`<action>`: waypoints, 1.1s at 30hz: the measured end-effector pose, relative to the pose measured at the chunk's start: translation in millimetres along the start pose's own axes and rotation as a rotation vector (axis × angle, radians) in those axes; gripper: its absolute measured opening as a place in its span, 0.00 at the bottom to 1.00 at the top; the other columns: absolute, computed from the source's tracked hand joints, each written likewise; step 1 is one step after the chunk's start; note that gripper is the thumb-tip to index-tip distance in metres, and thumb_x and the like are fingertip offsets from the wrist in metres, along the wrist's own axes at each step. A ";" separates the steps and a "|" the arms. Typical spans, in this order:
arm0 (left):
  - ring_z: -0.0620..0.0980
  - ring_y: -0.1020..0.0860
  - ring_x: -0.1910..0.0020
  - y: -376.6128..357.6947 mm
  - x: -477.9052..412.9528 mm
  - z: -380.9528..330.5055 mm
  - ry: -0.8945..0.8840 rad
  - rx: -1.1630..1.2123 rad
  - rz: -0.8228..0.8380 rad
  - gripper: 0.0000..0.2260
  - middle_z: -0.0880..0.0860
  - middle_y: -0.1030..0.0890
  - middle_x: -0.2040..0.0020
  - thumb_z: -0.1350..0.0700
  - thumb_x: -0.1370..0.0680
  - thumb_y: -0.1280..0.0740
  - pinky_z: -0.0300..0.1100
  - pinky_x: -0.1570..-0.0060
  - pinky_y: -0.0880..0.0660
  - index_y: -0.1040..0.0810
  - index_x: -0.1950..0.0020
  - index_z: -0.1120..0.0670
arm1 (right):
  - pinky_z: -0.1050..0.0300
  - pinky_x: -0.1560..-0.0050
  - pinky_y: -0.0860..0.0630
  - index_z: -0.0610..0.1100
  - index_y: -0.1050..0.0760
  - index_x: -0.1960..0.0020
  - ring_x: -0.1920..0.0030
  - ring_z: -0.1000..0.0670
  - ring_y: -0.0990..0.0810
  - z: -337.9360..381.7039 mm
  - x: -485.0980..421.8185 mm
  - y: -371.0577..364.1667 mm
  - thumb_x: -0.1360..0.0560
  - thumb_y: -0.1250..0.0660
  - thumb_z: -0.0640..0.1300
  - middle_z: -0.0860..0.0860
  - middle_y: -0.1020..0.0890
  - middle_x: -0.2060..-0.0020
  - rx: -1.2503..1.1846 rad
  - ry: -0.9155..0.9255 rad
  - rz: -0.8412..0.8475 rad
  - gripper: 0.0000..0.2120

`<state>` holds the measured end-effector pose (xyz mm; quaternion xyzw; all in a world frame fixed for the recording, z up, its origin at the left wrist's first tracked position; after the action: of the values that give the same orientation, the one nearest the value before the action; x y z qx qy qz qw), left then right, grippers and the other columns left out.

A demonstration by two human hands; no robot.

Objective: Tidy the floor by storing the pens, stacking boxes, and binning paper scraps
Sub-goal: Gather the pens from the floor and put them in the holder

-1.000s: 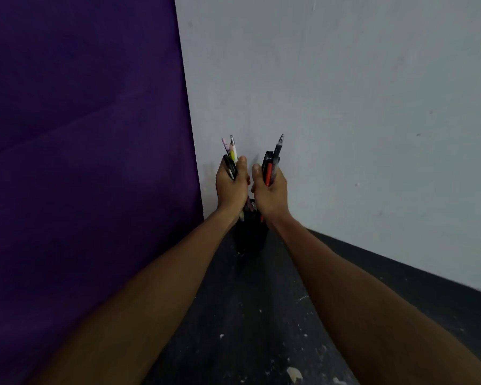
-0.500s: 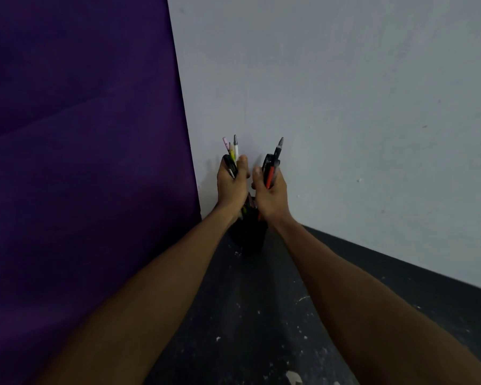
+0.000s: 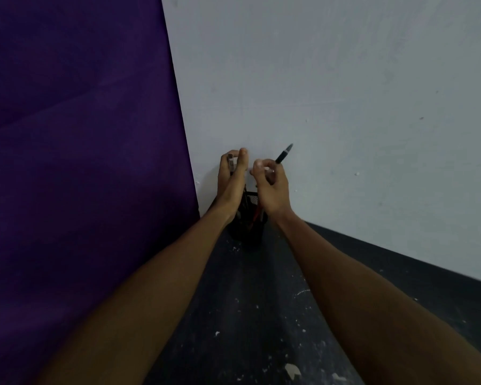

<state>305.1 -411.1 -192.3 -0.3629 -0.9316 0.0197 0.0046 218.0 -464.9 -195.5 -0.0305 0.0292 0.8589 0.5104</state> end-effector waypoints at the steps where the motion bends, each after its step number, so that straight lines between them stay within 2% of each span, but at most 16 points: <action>1: 0.42 0.24 0.48 -0.4 -0.4 0.0 0.010 0.009 0.004 0.15 0.47 0.23 0.47 0.36 0.22 0.45 0.37 0.53 0.28 0.29 0.43 0.42 | 0.66 0.53 0.25 0.44 0.27 0.45 0.51 0.52 0.19 0.7 -0.8 0.6 0.21 0.38 0.51 0.45 0.18 0.50 -0.011 -0.005 -0.003 0.11; 4: 0.42 0.25 0.47 -1.1 -3.1 1.4 0.016 0.020 0.001 0.23 0.49 0.23 0.45 0.36 0.21 0.51 0.36 0.55 0.29 0.27 0.37 0.47 | 0.64 0.51 0.26 0.44 0.27 0.43 0.49 0.53 0.20 0.3 -2.5 1.8 0.20 0.39 0.53 0.46 0.18 0.48 0.000 -0.024 -0.002 0.13; 7: 0.47 0.24 0.44 -1.4 -5.5 4.6 0.047 0.056 -0.008 0.23 0.51 0.21 0.44 0.36 0.20 0.52 0.42 0.48 0.27 0.22 0.44 0.46 | 0.73 0.56 0.27 0.45 0.27 0.43 0.53 0.61 0.20 -0.6 -4.4 1.9 0.20 0.41 0.53 0.49 0.18 0.50 0.008 -0.028 0.006 0.13; 9: 0.49 0.22 0.44 0.3 -6.3 6.4 0.063 0.065 -0.027 0.22 0.50 0.19 0.46 0.39 0.19 0.51 0.41 0.47 0.27 0.20 0.51 0.48 | 0.74 0.54 0.28 0.46 0.27 0.43 0.51 0.61 0.20 -1.7 -6.8 1.7 0.19 0.42 0.53 0.50 0.18 0.50 0.015 -0.030 0.007 0.13; 12: 0.50 0.19 0.47 5.2 -7.9 12.2 0.083 0.052 -0.042 0.12 0.51 0.18 0.50 0.49 0.19 0.42 0.40 0.49 0.25 0.21 0.53 0.52 | 0.59 0.41 0.26 0.43 0.27 0.42 0.43 0.51 0.21 -9.0 -9.7 -0.8 0.18 0.45 0.51 0.47 0.20 0.45 0.035 -0.058 0.028 0.14; 14: 0.50 0.18 0.49 7.8 -8.4 17.9 0.117 0.067 -0.034 0.06 0.52 0.18 0.50 0.54 0.21 0.39 0.39 0.50 0.25 0.24 0.51 0.53 | 0.52 0.38 0.26 0.40 0.27 0.41 0.42 0.47 0.21 -13.1 -10.5 -2.1 0.17 0.46 0.49 0.45 0.20 0.44 0.047 -0.076 0.034 0.15; 18: 0.48 0.20 0.48 9.8 -8.2 22.8 0.176 0.111 -0.053 0.11 0.52 0.18 0.47 0.50 0.19 0.41 0.41 0.50 0.25 0.26 0.43 0.55 | 0.47 0.40 0.24 0.40 0.27 0.43 0.44 0.43 0.20 -14.3 -14.1 -0.8 0.17 0.46 0.45 0.43 0.20 0.46 0.033 -0.109 -0.002 0.13; 20: 0.49 0.20 0.48 9.0 -8.0 24.2 0.209 0.113 -0.053 0.14 0.52 0.19 0.47 0.47 0.19 0.42 0.45 0.47 0.24 0.25 0.43 0.54 | 0.50 0.44 0.22 0.40 0.27 0.45 0.46 0.43 0.20 -17.0 -15.2 -1.6 0.17 0.47 0.44 0.43 0.20 0.47 -0.014 -0.174 0.003 0.12; 24: 0.52 0.20 0.47 6.7 -5.3 28.0 0.229 0.080 -0.048 0.14 0.51 0.19 0.50 0.46 0.19 0.44 0.50 0.42 0.25 0.25 0.44 0.53 | 0.62 0.65 0.22 0.41 0.23 0.53 0.59 0.51 0.18 -24.7 -9.1 -3.0 0.22 0.41 0.37 0.48 0.17 0.60 -0.008 -0.266 0.094 0.07; 26: 0.50 0.21 0.48 6.4 -5.0 28.0 0.212 0.064 -0.058 0.14 0.49 0.19 0.52 0.47 0.19 0.44 0.48 0.43 0.25 0.25 0.44 0.54 | 0.62 0.65 0.22 0.41 0.22 0.52 0.62 0.53 0.18 -24.7 -8.9 -2.4 0.25 0.37 0.37 0.51 0.17 0.62 0.095 -0.227 0.126 0.06; 28: 0.45 0.22 0.52 7.1 -5.3 26.8 0.197 0.057 -0.072 0.14 0.46 0.20 0.54 0.47 0.19 0.45 0.43 0.48 0.25 0.26 0.44 0.54 | 0.63 0.61 0.21 0.42 0.22 0.51 0.61 0.56 0.18 -21.0 -10.2 -2.8 0.25 0.37 0.35 0.53 0.17 0.62 0.204 -0.142 0.150 0.07; 31: 0.41 0.23 0.54 7.4 -4.4 25.3 0.179 0.035 -0.068 0.15 0.45 0.21 0.53 0.46 0.18 0.46 0.36 0.58 0.28 0.27 0.41 0.55 | 0.70 0.60 0.23 0.43 0.22 0.54 0.62 0.59 0.20 -14.3 -9.6 -5.0 0.27 0.34 0.33 0.56 0.19 0.63 0.278 -0.083 0.167 0.07; 33: 0.42 0.23 0.53 7.4 -4.9 25.2 0.176 0.033 -0.057 0.17 0.47 0.21 0.51 0.47 0.18 0.46 0.35 0.58 0.28 0.28 0.39 0.56 | 0.76 0.64 0.27 0.43 0.21 0.55 0.64 0.61 0.22 -11.9 -10.5 -4.5 0.28 0.31 0.33 0.57 0.20 0.65 0.333 -0.061 0.166 0.06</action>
<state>313.1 -409.8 -217.7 -0.3364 -0.9371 0.0030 0.0929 227.3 -472.9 -206.5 0.0828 0.1581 0.8819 0.4363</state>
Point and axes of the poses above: each hand's wrist, its own x-axis away from the middle knuckle, its own y-axis out of the back of the hand, z = x × y, the point moved 4 cm from there along -x, towards the middle knuckle
